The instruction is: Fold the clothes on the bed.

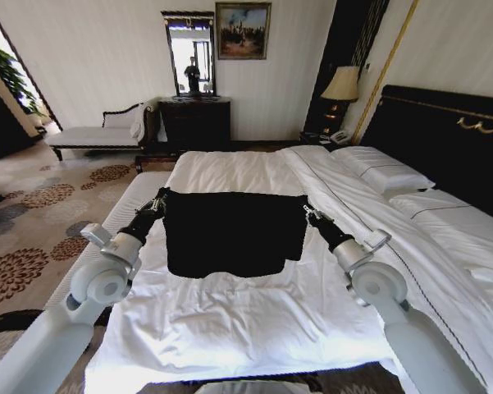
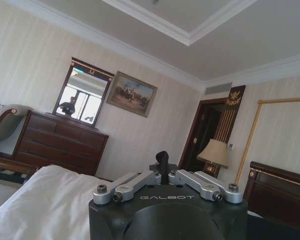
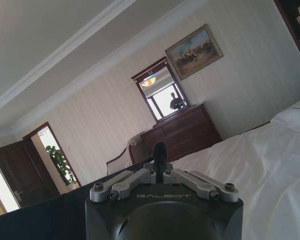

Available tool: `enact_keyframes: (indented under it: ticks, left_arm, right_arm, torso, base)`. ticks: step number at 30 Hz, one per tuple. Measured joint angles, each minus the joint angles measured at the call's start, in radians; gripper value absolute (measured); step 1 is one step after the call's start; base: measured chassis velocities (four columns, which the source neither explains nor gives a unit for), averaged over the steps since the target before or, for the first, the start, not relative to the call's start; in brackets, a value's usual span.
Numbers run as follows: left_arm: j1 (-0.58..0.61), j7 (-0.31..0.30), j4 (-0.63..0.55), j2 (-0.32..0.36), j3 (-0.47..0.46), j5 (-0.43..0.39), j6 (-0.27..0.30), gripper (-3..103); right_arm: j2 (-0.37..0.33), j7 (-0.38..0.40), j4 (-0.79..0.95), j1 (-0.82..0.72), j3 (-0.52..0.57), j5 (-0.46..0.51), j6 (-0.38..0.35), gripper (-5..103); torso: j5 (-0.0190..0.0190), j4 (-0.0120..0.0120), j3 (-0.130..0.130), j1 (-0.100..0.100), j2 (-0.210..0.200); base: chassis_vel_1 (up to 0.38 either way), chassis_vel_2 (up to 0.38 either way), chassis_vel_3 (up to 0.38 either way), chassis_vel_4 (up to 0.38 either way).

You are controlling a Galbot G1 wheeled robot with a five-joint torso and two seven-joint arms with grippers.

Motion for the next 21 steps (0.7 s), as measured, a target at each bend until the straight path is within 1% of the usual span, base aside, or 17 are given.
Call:
enact_keyframes:
  ticks: [4,5,6,8,9,12,14,17,19,20,21]
  left_arm:
    - [0.181,0.028,-0.078,-0.034,-0.114,0.042,-0.003,1]
    - [0.181,0.028,-0.078,-0.034,-0.114,0.042,-0.003,1]
    - [0.244,0.039,-0.108,-0.049,-0.159,0.063,-0.008,1]
    - [0.319,0.048,-0.145,-0.067,-0.212,0.085,-0.012,1]
    - [0.319,0.048,-0.145,-0.067,-0.212,0.085,-0.012,1]
    - [0.426,0.051,-0.19,-0.094,-0.274,0.101,-0.008,1]
    - [0.466,0.051,-0.2,-0.102,-0.288,0.105,-0.003,1]
    - [0.484,0.051,-0.188,-0.104,-0.282,0.115,0.0,1]
    - [0.462,0.048,-0.158,-0.1,-0.245,0.125,0.005,1]
    - [0.462,0.048,-0.158,-0.1,-0.245,0.125,0.005,1]
    - [0.413,0.028,-0.118,-0.096,-0.189,0.133,0.013,1]
  right_arm:
    - [0.007,0.004,0.07,-0.087,0.035,-0.001,-0.002,1]
    - [0.007,0.004,0.07,-0.087,0.035,-0.001,-0.002,1]
    - [0.012,0.005,0.098,-0.126,0.048,-0.007,-0.003,1]
    - [0.023,0.004,0.135,-0.18,0.065,-0.022,-0.003,1]
    - [0.023,0.004,0.135,-0.18,0.065,-0.022,-0.003,1]
    - [0.042,0.006,0.194,-0.263,0.089,-0.029,-0.007,1]
    - [0.05,0.011,0.221,-0.303,0.1,-0.034,-0.01,1]
    - [0.058,0.025,0.253,-0.347,0.107,-0.033,-0.021,1]
    - [0.062,0.036,0.253,-0.36,0.096,-0.029,-0.028,1]
    - [0.062,0.036,0.253,-0.36,0.096,-0.029,-0.028,1]
    - [0.065,0.048,0.22,-0.349,0.067,-0.03,-0.035,1]
  torso:
    - [0.0001,0.0002,0.0,0.0,0.0]
    - [0.0001,0.0002,0.0,0.0,0.0]
    - [0.0,0.0,0.0,0.0,0.0]
    - [0.0,0.0002,0.0,0.0,0.0]
    - [0.0,0.0002,0.0,0.0,0.0]
    - [0.0001,0.0001,0.0,0.0,0.0]
    - [0.0002,0.0002,0.0,0.0,0.0]
    - [0.0002,0.0001,0.0,0.0,0.0]
    - [-0.0001,0.0001,0.0,0.0,0.0]
    - [-0.0001,0.0001,0.0,0.0,0.0]
    - [0.0,0.0,0.0,0.0,0.0]
  base:
    - [0.0,0.0,0.0,0.0]
    - [0.0,0.0,0.0,0.0]
    - [0.0,0.0,0.0,0.0]
    - [0.0,0.0,0.0,0.0]
    - [0.0,0.0,0.0,0.0]
    - [0.0,0.0,0.0,0.0]
    - [0.0,0.0,0.0,0.0]
    - [0.0,0.0,0.0,0.0]
    - [0.0,0.0,0.0,0.0]
    - [0.0,0.0,0.0,0.0]
    - [0.0,0.0,0.0,0.0]
